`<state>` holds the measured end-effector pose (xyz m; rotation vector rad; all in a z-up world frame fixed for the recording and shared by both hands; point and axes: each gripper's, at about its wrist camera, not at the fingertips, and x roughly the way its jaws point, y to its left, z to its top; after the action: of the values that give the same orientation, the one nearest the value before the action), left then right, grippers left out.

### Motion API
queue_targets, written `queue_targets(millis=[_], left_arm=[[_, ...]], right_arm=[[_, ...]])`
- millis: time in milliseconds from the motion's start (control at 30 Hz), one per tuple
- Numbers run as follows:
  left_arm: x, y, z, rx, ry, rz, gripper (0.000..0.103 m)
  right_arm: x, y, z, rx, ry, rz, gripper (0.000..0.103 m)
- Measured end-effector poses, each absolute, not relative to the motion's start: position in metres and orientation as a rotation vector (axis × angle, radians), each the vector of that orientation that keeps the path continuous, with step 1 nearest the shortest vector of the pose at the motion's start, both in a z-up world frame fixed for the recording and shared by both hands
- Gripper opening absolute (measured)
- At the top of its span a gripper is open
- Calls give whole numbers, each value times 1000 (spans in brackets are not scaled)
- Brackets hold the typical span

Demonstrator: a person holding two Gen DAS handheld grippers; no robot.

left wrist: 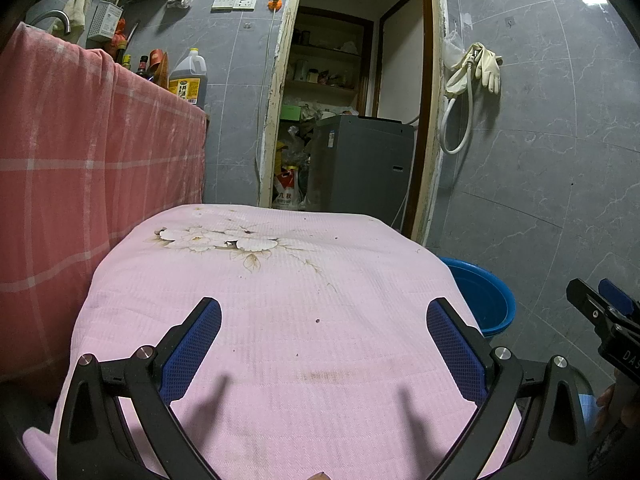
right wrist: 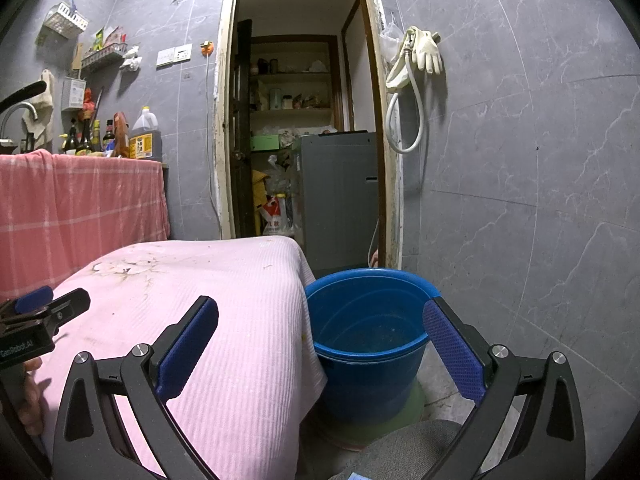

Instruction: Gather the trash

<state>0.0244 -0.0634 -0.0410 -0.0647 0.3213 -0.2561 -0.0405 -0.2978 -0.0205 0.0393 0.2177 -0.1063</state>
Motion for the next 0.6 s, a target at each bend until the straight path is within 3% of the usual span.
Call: queue_targets(millis=[600], left_arm=[[24, -67, -41, -46, 331, -215, 101]], right_arm=[[-40, -297, -20, 40, 219, -107, 103]])
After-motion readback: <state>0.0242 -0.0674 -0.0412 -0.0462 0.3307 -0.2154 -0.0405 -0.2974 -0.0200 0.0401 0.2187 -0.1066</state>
